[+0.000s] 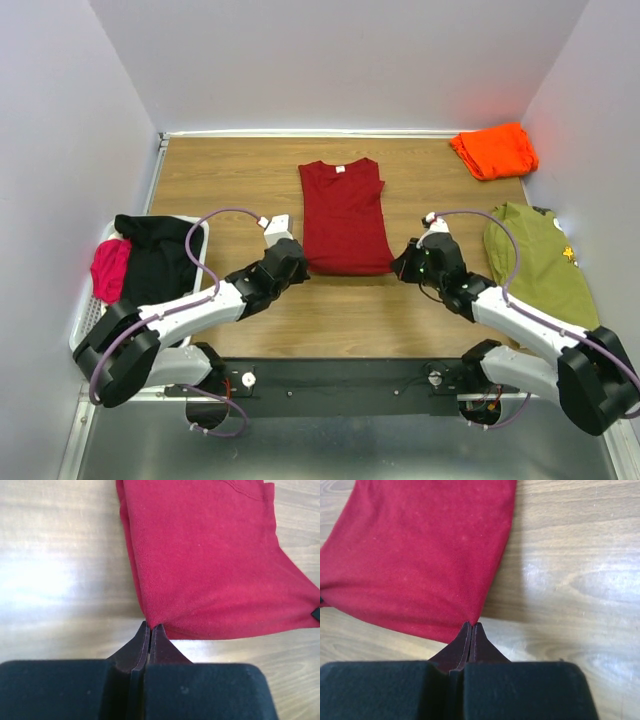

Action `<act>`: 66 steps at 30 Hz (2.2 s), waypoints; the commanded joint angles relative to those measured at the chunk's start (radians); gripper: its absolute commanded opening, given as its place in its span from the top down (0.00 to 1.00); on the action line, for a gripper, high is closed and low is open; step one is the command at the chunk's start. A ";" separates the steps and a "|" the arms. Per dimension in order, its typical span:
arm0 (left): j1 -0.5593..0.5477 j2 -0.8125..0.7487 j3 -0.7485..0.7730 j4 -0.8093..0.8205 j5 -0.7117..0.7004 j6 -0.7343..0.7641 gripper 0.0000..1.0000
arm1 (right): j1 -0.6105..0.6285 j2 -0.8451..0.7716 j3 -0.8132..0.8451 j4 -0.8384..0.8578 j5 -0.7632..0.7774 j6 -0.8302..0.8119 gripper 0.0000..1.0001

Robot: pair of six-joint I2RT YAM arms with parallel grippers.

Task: Fold and stack the t-shirts
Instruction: Grab one side of the 2/3 rectangular tshirt with both arms, then fold the long partially folded tshirt into a neat square

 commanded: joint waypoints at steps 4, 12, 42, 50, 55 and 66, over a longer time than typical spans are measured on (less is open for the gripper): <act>-0.142 -0.075 0.019 -0.244 -0.258 -0.255 1.00 | 0.123 -0.116 0.042 -0.200 0.160 0.028 0.99; -0.225 -0.122 0.047 -0.412 -0.350 -0.410 1.00 | 0.287 -0.151 0.125 -0.330 0.351 0.079 0.99; -0.113 0.241 0.564 -0.605 -0.760 -0.349 1.00 | 0.283 0.134 0.495 -0.252 0.700 -0.148 0.99; -0.018 0.342 0.654 -0.476 -0.738 -0.187 1.00 | 0.162 0.303 0.567 -0.116 0.628 -0.214 0.99; 0.035 0.439 0.745 -0.388 -0.714 -0.090 1.00 | 0.076 0.416 0.644 -0.064 0.550 -0.248 0.99; 0.155 0.741 1.013 -0.264 -0.607 0.100 1.00 | -0.053 0.746 0.849 0.033 0.421 -0.288 0.99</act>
